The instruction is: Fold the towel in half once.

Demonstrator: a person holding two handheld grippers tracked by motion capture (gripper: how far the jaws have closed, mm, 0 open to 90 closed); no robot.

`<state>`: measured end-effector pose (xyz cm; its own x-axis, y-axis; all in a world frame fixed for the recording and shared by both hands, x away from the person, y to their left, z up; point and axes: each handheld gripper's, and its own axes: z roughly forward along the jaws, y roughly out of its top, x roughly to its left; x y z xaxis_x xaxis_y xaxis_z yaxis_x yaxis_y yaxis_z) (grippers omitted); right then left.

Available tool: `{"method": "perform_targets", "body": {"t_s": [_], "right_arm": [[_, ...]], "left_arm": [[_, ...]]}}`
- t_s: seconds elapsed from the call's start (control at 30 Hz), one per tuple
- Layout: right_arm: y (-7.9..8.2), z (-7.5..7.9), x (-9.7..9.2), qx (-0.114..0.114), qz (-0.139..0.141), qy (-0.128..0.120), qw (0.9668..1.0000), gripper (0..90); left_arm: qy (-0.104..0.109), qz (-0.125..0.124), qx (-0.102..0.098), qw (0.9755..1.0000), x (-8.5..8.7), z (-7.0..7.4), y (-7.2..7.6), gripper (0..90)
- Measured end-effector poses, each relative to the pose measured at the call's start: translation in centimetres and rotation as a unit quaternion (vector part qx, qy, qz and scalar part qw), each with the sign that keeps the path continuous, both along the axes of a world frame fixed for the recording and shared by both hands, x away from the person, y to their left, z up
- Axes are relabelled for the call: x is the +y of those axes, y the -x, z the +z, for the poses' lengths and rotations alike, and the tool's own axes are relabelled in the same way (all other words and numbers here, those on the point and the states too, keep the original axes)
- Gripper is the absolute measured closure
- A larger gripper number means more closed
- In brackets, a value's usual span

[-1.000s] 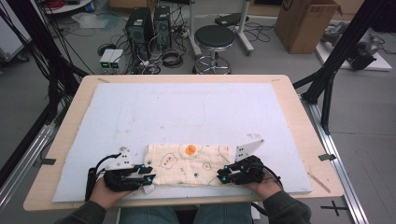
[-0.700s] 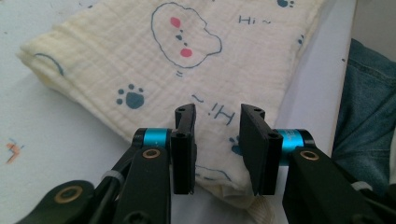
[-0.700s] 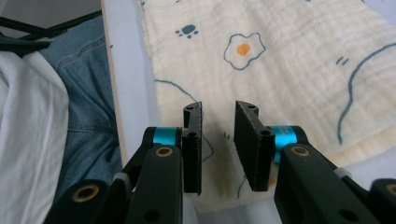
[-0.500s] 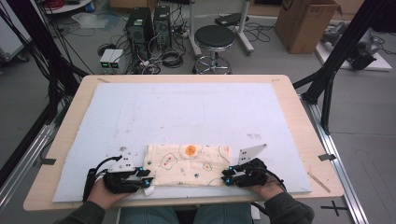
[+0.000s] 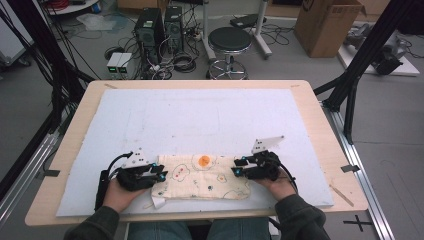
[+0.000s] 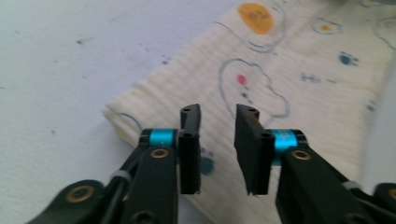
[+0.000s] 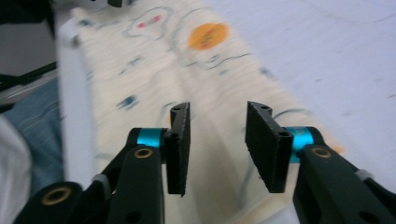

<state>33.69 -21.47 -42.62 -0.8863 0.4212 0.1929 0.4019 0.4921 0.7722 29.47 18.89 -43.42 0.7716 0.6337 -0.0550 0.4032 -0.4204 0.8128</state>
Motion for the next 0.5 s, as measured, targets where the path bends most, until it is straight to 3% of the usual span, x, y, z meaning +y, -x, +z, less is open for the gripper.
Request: {"method": "perform_targets", "body": {"t_s": [0.07, 0.13, 0.2, 0.3, 0.5], "right_arm": [[-0.9, 0.0, 0.3, 0.005, -0.014, 0.006, 0.9999, 83.0], [-1.8, -0.3, 0.4, 0.009, -0.019, 0.004, 0.9998, 87.1], [-2.4, -0.7, 0.5, 0.020, -0.027, 0.008, 0.9994, 88.2], [-2.9, -1.2, 0.4, 0.033, -0.033, 0.023, 0.9986, 88.1], [-3.1, -1.6, 0.0, 0.036, -0.036, 0.036, 0.9981, 87.5]], "left_arm": [[-0.007, 0.010, -0.002, 0.9999, -0.2, 0.0, -1.0, 84.5], [-0.001, 0.021, -0.002, 0.9998, -0.3, 0.0, -1.7, 86.7], [0.009, 0.034, 0.007, 0.9994, -0.2, -0.5, -2.6, 87.3], [-0.009, 0.040, 0.026, 0.9988, 0.1, -1.1, -3.2, 87.6], [-0.015, 0.041, 0.024, 0.9988, 0.1, -1.0, -3.1, 87.4]]}}
